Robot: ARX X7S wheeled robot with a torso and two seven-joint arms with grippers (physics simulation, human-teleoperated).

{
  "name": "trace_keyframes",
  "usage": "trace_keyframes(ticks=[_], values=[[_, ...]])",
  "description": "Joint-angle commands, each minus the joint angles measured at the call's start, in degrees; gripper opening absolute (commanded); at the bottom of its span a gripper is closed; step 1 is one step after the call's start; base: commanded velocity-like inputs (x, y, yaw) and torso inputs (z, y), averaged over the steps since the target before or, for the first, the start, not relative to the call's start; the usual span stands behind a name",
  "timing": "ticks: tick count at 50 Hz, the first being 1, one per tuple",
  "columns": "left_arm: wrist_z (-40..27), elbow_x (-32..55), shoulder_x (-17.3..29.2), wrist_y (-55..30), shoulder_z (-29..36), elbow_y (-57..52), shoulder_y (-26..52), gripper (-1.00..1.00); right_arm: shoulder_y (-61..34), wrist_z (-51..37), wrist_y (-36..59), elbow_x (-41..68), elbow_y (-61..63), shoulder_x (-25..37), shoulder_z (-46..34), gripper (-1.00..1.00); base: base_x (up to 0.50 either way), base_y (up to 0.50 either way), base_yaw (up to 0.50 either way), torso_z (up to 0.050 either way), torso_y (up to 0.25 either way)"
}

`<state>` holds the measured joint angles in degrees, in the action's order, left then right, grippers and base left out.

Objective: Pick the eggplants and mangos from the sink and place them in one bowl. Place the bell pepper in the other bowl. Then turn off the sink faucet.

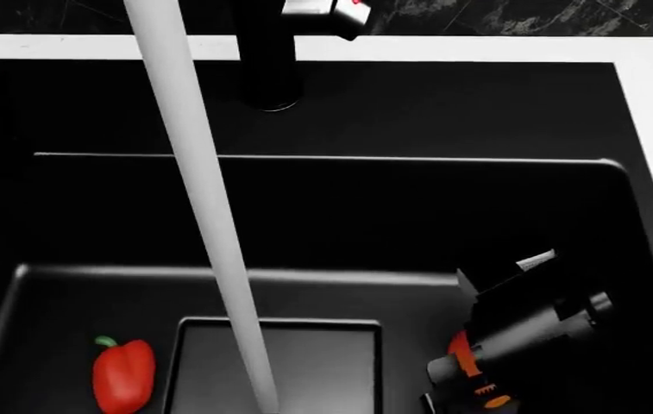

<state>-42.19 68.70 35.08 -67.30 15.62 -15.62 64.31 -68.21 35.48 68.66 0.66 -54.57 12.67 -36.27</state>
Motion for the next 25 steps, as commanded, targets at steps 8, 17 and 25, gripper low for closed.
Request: trace_keyframes(ticks=[8, 17, 25], values=[[11.52, 1.18, -0.11, 0.21, -1.86, -0.31, 0.19, -1.0, -1.18, 0.77, 1.8, -3.21, 10.04, 0.27, -0.19, -1.0, 0.0, 0.0, 0.0, 0.0, 0.0], [12.08, 0.59, 0.12, 0.78, -1.45, 0.28, 0.22, -1.0, -3.25, 4.49, 6.3, -2.74, 18.06, 0.63, -3.01, -1.0, 0.0, 0.0, 0.0, 0.0, 0.0], [12.0, 0.63, 0.01, 1.09, -1.31, 0.38, 0.09, -1.0, -5.14, 8.36, 13.83, -1.11, 28.06, 1.27, -4.87, -1.0, 0.0, 0.0, 0.0, 0.0, 0.0]])
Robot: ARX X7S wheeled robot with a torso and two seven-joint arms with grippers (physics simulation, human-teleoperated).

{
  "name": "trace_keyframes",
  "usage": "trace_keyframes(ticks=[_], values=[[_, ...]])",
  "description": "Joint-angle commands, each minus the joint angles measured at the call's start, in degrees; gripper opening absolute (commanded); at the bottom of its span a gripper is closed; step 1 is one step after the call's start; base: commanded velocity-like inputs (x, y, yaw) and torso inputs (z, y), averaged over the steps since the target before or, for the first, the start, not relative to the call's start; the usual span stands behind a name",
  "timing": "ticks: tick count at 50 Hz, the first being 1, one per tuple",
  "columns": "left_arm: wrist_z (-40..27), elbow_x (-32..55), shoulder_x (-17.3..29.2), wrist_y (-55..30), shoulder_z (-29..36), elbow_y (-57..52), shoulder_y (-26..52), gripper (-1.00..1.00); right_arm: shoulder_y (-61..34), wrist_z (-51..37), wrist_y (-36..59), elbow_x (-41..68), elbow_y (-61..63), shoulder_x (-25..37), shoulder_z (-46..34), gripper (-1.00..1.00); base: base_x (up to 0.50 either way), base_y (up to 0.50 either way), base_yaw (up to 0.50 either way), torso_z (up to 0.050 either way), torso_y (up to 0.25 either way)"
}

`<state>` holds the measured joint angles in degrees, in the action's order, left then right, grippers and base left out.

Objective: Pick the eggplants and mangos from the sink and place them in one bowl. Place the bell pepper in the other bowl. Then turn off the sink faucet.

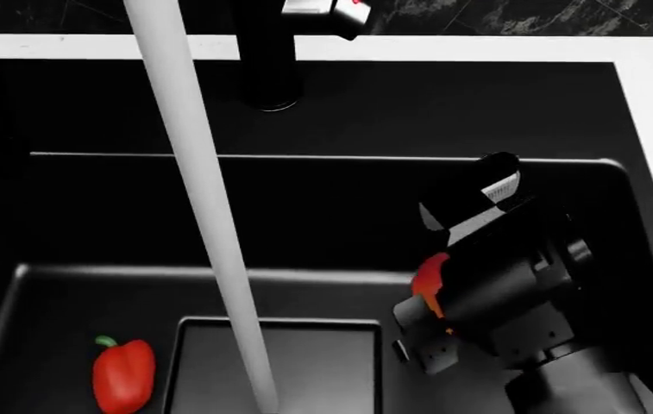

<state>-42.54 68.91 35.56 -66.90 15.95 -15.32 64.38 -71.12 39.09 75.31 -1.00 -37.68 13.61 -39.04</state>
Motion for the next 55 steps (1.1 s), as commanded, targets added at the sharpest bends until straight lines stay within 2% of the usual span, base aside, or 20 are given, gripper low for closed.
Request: trace_keyframes(ticks=[1, 9, 12, 15, 17, 19, 26, 33, 40, 47, 55], values=[[12.33, 0.44, -0.47, 0.7, -1.58, -0.02, -0.02, -1.0, -2.75, 5.22, 8.25, 0.79, 12.7, 0.5, -2.13, -1.0, 0.0, 0.0, 0.0, 0.0, 0.0], [12.42, 0.46, -0.16, 1.0, -1.48, -0.19, -0.51, -1.0, -6.4, 6.65, 14.68, 4.23, 23.52, 3.17, -3.75, -1.0, 0.0, 0.0, 0.0, 0.0, 0.0], [12.79, 0.32, 0.04, 1.31, -1.46, -0.12, -0.67, -1.0, -13.55, -17.26, 14.68, 30.01, 26.13, 10.32, -6.66, -1.0, 0.0, 0.0, 0.0, 0.0, 0.0], [13.48, -0.42, 0.12, 1.84, -1.05, 0.36, -0.77, -1.0, -16.12, -40.84, 14.52, 55.79, 27.82, 14.13, -6.89, -1.0, 0.0, 0.0, 0.0, 0.0, 0.0], [13.71, -0.91, 0.04, 2.15, -0.69, 0.47, -0.94, -1.0, -16.75, -46.71, 14.53, 71.58, 28.92, 16.0, -5.9, -1.0, 0.0, 0.0, 0.0, 0.0, 0.0], [13.77, -1.13, -0.02, 2.36, -0.51, 0.49, -1.18, -1.0, -17.57, -54.15, 14.46, 80.61, 30.04, 18.13, -5.39, -1.0, 0.0, 0.0, 0.0, 0.0, 0.0], [14.88, -2.12, 0.18, 3.44, 0.11, 0.63, -1.88, -1.0, -17.22, -71.72, 11.37, 101.64, 37.83, 24.8, -1.91, -1.0, 0.0, 0.0, 0.0, 0.0, 0.0], [15.82, -1.68, 0.9, 5.02, -0.82, -0.78, -3.75, -1.0, -10.54, -77.86, 2.79, 104.17, 52.4, 33.55, 5.18, -1.0, 0.0, 0.0, 0.0, 0.0, 0.0], [16.16, -1.34, 1.62, 5.78, -0.83, -3.29, -6.25, -1.0, -1.09, -78.08, -5.69, 101.2, 63.11, 38.73, 11.6, -1.0, 0.0, 0.0, 0.0, 0.0, 0.0], [15.67, -0.46, 2.38, 7.07, -2.08, -4.98, -9.73, -1.0, 7.2, -76.01, -12.8, 95.68, 67.09, 41.45, 15.99, -1.0, 0.0, 0.0, 0.0, 0.0, 0.0], [15.7, -0.01, 3.8, 8.31, -3.2, -8.03, -12.34, -1.0, 11.16, -74.27, -16.71, 92.07, 69.17, 42.16, 18.05, -1.0, 0.0, 0.0, 0.0, 0.0, 0.018]])
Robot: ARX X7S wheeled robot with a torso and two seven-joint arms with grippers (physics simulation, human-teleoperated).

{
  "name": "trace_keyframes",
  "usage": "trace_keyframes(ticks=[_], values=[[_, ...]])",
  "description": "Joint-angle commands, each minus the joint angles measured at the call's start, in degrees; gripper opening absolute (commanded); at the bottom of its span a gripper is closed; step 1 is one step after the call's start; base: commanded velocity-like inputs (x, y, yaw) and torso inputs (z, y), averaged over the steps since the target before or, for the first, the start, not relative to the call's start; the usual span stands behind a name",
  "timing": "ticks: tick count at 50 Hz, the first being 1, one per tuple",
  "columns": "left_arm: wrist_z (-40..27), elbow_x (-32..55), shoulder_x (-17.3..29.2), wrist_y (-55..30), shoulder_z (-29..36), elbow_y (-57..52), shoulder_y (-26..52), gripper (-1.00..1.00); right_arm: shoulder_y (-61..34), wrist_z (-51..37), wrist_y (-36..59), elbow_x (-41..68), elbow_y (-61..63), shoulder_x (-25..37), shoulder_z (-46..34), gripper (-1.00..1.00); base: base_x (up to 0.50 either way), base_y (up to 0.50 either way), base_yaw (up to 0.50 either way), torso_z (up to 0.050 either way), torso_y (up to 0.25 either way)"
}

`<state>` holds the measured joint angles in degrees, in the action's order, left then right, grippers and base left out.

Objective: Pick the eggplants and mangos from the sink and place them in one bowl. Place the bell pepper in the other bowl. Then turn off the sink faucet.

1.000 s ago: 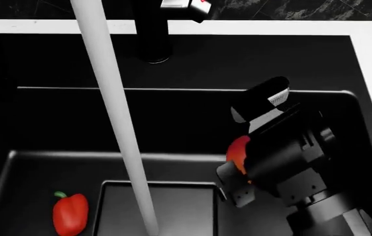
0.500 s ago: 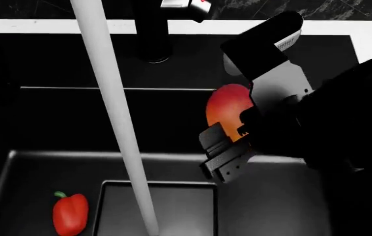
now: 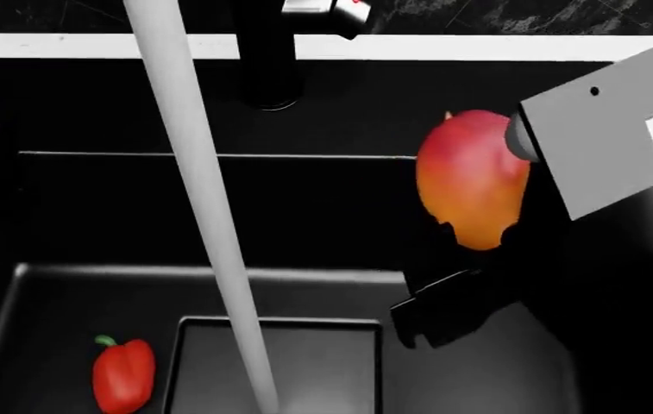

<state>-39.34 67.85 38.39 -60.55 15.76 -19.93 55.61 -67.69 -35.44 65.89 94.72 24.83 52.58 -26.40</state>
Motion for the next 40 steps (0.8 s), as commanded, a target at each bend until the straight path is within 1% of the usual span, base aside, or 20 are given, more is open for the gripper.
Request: trace_keyframes(ticks=[1, 13, 24, 40], values=[[12.57, 0.85, 0.84, 2.07, -2.76, -3.77, -3.62, -1.0, 8.17, 0.17, -7.56, -3.68, 6.81, 3.25, 5.51, -1.0, 0.0, 0.0, 0.0, 0.0, 0.16], [12.86, 0.85, 0.73, 2.84, -2.91, -3.7, -3.83, -1.0, 10.82, 0.08, -9.27, -4.21, 7.7, 4.02, 6.25, -1.0, 0.0, 0.0, 0.0, 0.0, 0.167], [12.38, 0.68, 0.02, 3.44, -2.6, -3.86, -4.45, -1.0, 11.37, -0.73, -9.71, -3.5, 8.41, 4.49, 6.55, -1.0, 0.0, 0.0, 0.0, 0.0, 0.25], [12.34, 1.16, 0.3, 3.51, -2.68, -3.92, -4.16, -1.0, 13.37, -0.43, -11.54, -4.44, 8.69, 4.83, 7.38, -1.0, 0.0, 0.0, 0.0, 0.0, 0.247]])
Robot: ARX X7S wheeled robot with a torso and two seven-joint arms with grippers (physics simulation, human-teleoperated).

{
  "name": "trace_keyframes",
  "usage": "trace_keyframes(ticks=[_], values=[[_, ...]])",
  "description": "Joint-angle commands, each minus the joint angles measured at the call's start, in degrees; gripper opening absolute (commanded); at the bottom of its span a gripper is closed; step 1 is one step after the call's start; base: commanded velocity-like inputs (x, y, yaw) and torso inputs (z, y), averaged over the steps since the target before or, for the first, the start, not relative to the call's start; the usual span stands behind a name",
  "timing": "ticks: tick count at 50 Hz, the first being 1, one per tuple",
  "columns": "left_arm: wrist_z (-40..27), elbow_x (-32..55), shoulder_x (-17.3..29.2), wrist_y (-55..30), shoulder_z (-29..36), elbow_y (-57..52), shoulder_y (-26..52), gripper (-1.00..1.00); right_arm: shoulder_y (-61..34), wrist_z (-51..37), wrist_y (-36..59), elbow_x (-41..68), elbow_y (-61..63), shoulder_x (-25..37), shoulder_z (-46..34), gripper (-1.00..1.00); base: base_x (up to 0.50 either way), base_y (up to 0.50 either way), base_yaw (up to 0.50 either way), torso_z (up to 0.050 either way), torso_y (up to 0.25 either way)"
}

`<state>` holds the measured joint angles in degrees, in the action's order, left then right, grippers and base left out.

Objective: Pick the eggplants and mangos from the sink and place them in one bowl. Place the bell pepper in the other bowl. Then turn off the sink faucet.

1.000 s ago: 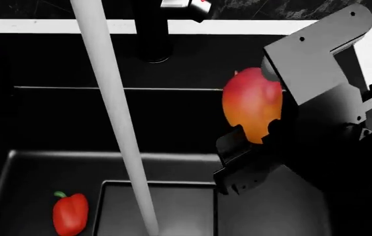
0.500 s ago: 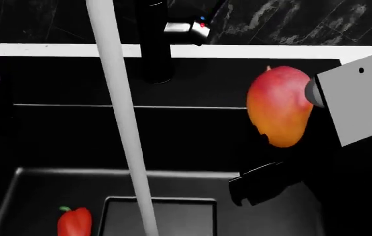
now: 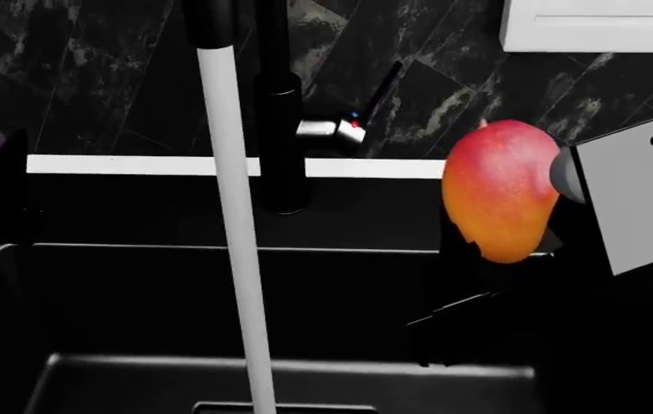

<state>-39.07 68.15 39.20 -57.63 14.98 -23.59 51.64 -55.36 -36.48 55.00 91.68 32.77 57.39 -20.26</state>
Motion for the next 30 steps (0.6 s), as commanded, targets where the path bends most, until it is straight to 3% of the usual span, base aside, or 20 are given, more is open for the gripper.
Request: trace_keyframes(ticks=[1, 13, 20, 30], values=[[12.17, 0.83, -0.41, 0.67, -1.97, -0.22, -0.27, -1.0, 1.14, 0.56, -0.77, -1.4, 0.78, 0.06, 1.32, -1.0, 0.0, 0.0, 0.0, 0.0, 0.24], [11.9, 1.06, -0.42, 0.98, -2.04, -0.29, -0.65, -1.0, 2.77, 0.39, -1.78, -2.29, 1.3, 0.04, 1.44, -1.0, 0.0, 0.0, 0.0, 0.0, 0.227], [12.27, -0.76, -0.16, 2.54, -2.11, -0.07, -1.73, -1.0, 4.91, 1.14, -3.38, -6.63, 3.15, 0.53, 1.86, -1.0, 0.0, 0.0, 0.0, 0.0, 0.0], [11.6, -0.29, -0.15, 2.72, -2.5, -0.28, -1.92, -1.0, 7.69, 1.06, -5.24, -6.56, 3.54, 0.93, 2.74, -1.0, -0.04, 0.31, 0.0, 0.0, 0.0]])
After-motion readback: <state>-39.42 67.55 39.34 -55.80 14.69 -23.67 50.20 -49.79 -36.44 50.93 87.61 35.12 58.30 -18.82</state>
